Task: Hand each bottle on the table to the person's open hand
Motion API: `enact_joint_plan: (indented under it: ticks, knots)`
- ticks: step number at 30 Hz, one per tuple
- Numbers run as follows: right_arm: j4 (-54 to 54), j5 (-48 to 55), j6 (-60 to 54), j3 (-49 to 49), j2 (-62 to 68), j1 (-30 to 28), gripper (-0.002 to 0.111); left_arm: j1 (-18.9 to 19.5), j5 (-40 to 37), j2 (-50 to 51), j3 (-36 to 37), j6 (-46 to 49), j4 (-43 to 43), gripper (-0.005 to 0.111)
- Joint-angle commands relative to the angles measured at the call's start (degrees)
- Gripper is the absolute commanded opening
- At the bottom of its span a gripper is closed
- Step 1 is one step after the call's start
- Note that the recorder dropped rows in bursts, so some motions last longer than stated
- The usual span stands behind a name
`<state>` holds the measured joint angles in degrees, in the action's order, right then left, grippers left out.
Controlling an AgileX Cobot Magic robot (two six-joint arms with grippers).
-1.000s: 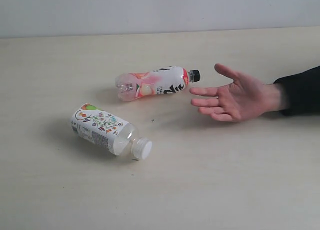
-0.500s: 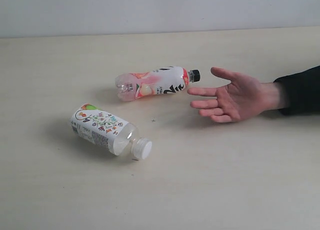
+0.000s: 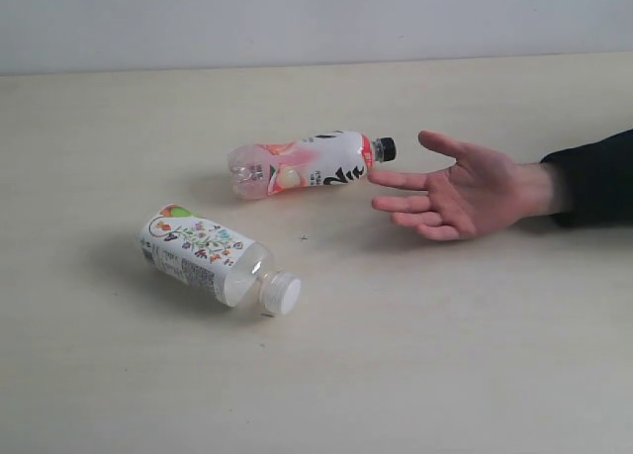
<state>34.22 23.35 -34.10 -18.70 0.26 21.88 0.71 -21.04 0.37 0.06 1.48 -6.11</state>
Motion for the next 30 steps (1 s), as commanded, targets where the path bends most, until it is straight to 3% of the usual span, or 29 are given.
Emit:
enact_joint_plan:
  ticks: [1, 4, 14, 17, 30]
  knots:
    - [-5.90, 1.25, -0.16, 0.10, -0.26, 0.08, 0.010, -0.10, 0.20, -0.37, -0.06, -0.20, 0.18, 0.001]
    - [-7.66, 1.41, -0.16, 0.10, -0.26, 0.08, 0.002, -0.10, 0.20, -0.37, -0.06, -0.20, 0.18, 0.001]
    - [-12.11, 3.25, 1.15, 0.42, -0.26, 0.08, 0.002, -0.10, 0.20, -0.37, -0.06, -0.20, 0.18, 0.001]
    - [-8.75, -1.06, 1.15, 2.43, -0.26, 0.08, 0.002, -0.10, 0.20, -0.37, -0.06, -0.20, 0.18, 0.001]
    - [-8.07, 2.33, 2.74, 6.19, -0.26, 0.08, 0.002, -0.10, 0.20, -0.37, -0.06, -0.20, 0.18, 0.001]
